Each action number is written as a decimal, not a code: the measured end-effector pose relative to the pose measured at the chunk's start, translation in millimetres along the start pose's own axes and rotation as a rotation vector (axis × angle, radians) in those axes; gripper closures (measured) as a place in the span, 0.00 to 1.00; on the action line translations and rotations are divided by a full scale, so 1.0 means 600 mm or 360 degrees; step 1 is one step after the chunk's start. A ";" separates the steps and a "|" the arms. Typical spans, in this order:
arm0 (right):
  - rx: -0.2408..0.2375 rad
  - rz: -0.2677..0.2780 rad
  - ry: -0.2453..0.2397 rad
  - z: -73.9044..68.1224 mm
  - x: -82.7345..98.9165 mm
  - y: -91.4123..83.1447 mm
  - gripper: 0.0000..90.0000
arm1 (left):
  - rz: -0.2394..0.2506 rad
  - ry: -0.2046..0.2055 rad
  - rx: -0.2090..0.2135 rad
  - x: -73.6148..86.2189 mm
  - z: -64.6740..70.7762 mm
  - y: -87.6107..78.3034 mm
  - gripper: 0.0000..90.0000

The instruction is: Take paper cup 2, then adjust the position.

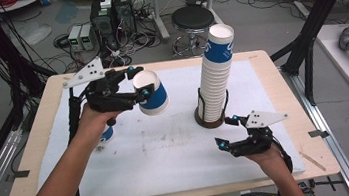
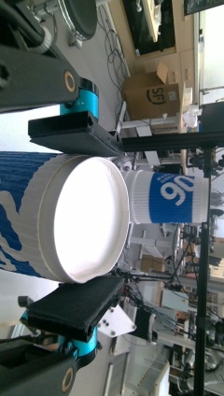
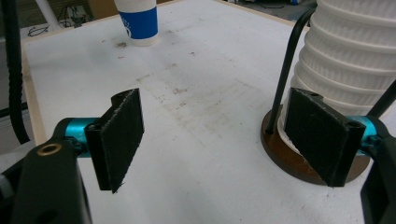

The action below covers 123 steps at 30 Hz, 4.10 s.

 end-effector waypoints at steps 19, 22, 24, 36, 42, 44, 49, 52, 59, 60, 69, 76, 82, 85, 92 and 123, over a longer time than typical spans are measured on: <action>-0.0013 0.0000 -0.0029 -0.004 -0.002 0.007 0.23 | -0.0043 -0.0054 0.0026 0.087 0.016 0.005 0.35; -0.0034 0.0014 -0.0046 -0.005 -0.004 0.006 0.23 | -0.0048 -0.0055 0.0034 0.092 0.017 0.009 0.35; -0.0036 0.0013 -0.0045 -0.005 -0.004 0.006 0.23 | -0.0053 -0.0061 0.0041 0.096 0.018 0.012 0.35; -0.0101 0.0013 -0.0009 -0.015 -0.006 0.011 0.23 | -0.0054 -0.0085 0.0043 0.125 0.023 0.006 0.35; -0.0184 0.0016 -0.0017 -0.032 -0.011 0.022 0.23 | -0.0042 -0.0087 0.0056 0.139 0.036 0.000 0.35; -0.0197 0.0022 -0.0042 -0.039 -0.014 0.025 0.23 | -0.0037 -0.0088 0.0056 0.142 0.039 -0.001 0.35; -0.0236 0.0055 -0.0059 -0.050 -0.022 0.031 0.23 | -0.0032 -0.0088 0.0073 0.146 0.049 0.000 0.35; -0.0266 0.0086 -0.0059 -0.056 -0.028 0.036 0.23 | -0.0029 -0.0095 0.0086 0.149 0.054 0.001 0.35; -0.0359 0.0078 -0.0086 -0.073 -0.039 0.057 0.23 | -0.0054 -0.0093 0.0116 0.155 0.065 0.007 0.35; -0.0376 0.0076 -0.0096 -0.076 -0.040 0.061 0.23 | -0.0060 -0.0087 0.0123 0.155 0.066 0.008 0.35; -0.0464 0.0058 -0.0137 -0.086 -0.052 0.091 0.23 | -0.0060 -0.0085 0.0188 0.152 0.081 0.023 0.36; -0.0520 0.0072 -0.0192 -0.100 -0.058 0.104 0.23 | -0.0051 -0.0072 0.0248 0.145 0.093 0.035 0.36; -0.0551 0.0111 -0.0193 -0.104 -0.061 0.103 0.22 | -0.0045 -0.0058 0.0303 0.143 0.104 0.047 0.36; -0.0575 0.0130 -0.0205 -0.107 -0.062 0.102 0.21 | -0.0027 -0.0077 0.0329 0.143 0.106 0.051 0.36; -0.0592 0.0145 -0.0182 -0.107 -0.061 0.100 0.21 | 0.0004 -0.0089 0.0347 0.142 0.106 0.054 0.36; -0.0510 -0.0084 -0.0451 -0.090 -0.085 0.078 0.38 | -0.0235 -0.0090 0.0325 0.139 0.095 0.025 0.12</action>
Point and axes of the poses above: each handheld gripper's, and its own axes: y roughly forward along the jaws, x roughly out of its underside, z roughly to its right, the point moved 5 cm from there along y, roughly forward along the jaws, and after that the axes turned 4 degrees about x, right-handed, at the moved point
